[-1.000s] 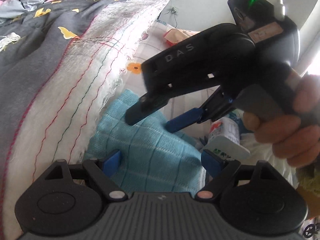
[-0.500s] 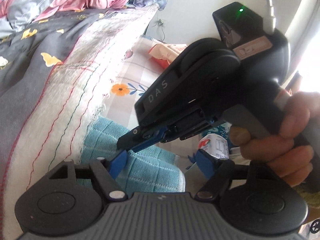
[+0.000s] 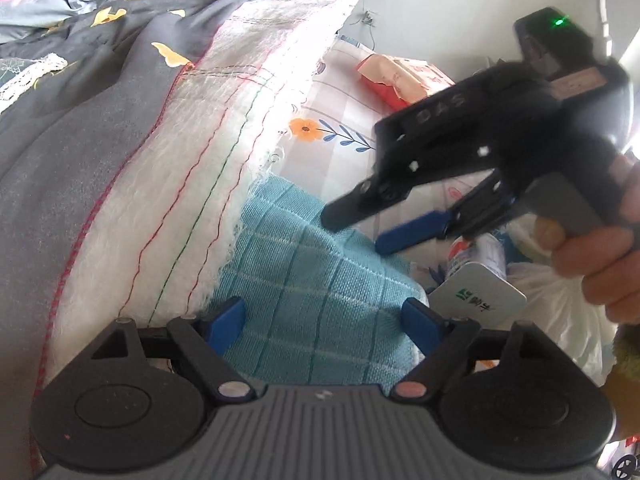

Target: Organize soft objects

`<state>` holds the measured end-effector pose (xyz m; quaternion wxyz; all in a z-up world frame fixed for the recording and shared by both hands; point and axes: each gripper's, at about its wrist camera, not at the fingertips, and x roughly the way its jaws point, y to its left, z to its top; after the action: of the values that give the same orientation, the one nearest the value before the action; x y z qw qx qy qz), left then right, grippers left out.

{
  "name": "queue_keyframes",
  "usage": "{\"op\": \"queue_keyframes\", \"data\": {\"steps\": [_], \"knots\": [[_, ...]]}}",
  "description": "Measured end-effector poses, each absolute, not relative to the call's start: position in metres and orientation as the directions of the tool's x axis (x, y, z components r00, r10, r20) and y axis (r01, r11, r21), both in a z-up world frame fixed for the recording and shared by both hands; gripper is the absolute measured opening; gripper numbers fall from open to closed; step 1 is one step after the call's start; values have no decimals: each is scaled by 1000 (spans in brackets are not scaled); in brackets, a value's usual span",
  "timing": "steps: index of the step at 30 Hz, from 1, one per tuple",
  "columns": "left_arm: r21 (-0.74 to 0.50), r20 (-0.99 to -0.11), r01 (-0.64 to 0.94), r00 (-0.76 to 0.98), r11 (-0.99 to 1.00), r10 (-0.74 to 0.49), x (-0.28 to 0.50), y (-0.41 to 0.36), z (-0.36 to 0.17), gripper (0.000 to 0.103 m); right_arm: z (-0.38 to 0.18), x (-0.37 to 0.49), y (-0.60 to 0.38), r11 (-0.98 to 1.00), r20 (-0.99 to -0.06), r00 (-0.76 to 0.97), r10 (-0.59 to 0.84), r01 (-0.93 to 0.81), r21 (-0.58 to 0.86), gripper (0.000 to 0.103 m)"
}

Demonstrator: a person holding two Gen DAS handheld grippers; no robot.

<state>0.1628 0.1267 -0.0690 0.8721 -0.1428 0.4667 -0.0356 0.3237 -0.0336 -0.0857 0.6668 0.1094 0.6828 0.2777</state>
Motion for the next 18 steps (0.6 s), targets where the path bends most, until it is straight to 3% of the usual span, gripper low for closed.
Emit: {"op": "queue_keyframes", "data": {"steps": [3, 6, 8, 11, 13, 18], "knots": [[-293, -795, -61, 570, 954, -208, 166, 125, -68, 89, -88, 322, -26, 799, -827, -109, 551, -218, 561, 69], [-321, -791, -59, 565, 945, -233, 173, 124, -71, 89, -92, 323, -23, 772, -798, -138, 587, -202, 603, 69], [-331, -787, -51, 566, 942, -245, 177, 122, -73, 84, -94, 324, -21, 757, -780, -154, 606, -187, 625, 69], [-366, -779, -52, 563, 929, -275, 182, 121, -73, 69, -96, 325, -18, 736, -757, -173, 631, -178, 654, 67], [-375, -775, -57, 566, 925, -280, 185, 120, -72, 60, -97, 323, -15, 725, -749, -181, 638, -188, 663, 58], [-324, -763, -31, 599, 946, -242, 182, 114, -58, 55, -89, 321, -15, 722, -755, -152, 638, -223, 655, 35]]}}
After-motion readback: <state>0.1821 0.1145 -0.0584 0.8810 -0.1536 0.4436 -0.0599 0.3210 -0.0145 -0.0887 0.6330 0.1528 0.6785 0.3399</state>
